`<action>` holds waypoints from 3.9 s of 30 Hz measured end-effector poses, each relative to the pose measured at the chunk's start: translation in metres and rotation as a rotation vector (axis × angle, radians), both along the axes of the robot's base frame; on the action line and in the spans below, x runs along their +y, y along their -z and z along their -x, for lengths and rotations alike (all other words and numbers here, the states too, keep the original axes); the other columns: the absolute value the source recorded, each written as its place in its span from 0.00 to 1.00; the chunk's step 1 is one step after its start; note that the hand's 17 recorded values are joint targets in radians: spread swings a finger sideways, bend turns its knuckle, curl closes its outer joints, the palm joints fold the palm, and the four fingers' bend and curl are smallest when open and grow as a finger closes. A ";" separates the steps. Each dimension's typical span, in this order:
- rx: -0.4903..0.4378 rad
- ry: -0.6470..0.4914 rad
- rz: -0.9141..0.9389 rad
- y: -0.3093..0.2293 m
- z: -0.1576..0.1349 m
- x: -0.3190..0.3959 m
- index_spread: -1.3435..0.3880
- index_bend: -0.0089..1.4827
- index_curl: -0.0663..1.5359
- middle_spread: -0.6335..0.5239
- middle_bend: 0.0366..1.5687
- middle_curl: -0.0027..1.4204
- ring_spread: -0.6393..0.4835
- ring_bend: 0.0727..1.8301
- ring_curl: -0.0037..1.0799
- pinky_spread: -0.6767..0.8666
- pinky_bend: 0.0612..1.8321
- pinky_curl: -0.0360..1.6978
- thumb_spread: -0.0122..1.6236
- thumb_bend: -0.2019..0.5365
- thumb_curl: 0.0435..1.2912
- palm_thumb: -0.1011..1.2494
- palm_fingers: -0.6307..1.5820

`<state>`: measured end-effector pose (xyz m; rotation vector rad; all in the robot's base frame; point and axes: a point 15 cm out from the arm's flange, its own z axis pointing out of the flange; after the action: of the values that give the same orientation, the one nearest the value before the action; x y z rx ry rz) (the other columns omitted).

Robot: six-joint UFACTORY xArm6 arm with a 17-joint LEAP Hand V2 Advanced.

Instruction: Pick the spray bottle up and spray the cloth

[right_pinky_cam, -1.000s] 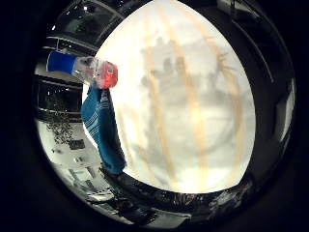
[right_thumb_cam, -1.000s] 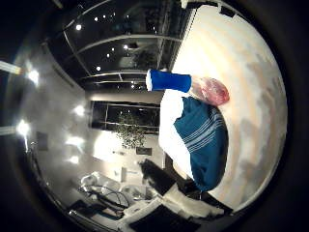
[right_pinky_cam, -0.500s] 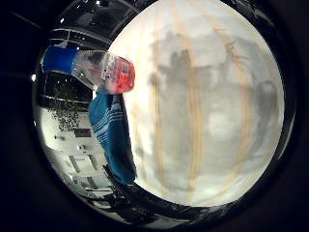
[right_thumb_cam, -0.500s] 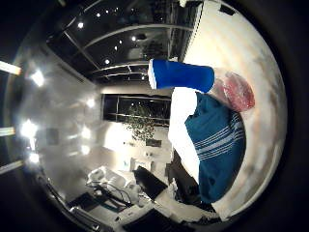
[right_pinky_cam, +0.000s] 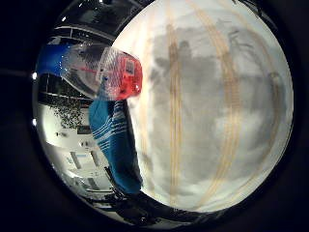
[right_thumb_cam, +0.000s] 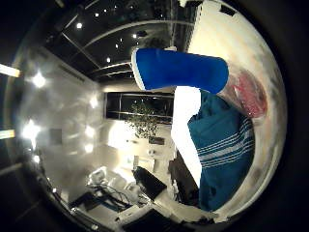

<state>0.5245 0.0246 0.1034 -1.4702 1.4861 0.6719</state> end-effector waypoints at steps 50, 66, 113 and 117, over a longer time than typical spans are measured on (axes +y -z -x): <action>-0.072 -0.002 -0.305 -0.026 -0.069 0.075 0.62 0.56 0.43 0.47 0.63 0.43 0.43 0.62 0.49 0.24 0.57 0.33 0.59 0.26 0.29 0.75 0.91; -0.087 -0.066 -0.326 -0.075 -0.056 0.057 0.67 0.78 0.48 0.50 0.84 0.43 0.44 0.79 0.55 0.34 0.65 0.58 0.54 0.26 0.48 0.89 0.82; 0.218 -0.951 0.558 -0.148 0.085 0.163 0.66 0.79 0.48 0.49 0.86 0.40 0.43 0.79 0.54 0.35 0.51 0.86 0.51 0.25 0.62 0.84 0.83; 0.228 -0.979 0.604 -0.144 0.090 0.167 0.66 0.79 0.48 0.49 0.86 0.40 0.43 0.79 0.54 0.35 0.51 0.86 0.51 0.25 0.62 0.84 0.83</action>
<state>0.4341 0.1915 0.2473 -2.7174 1.0966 1.0229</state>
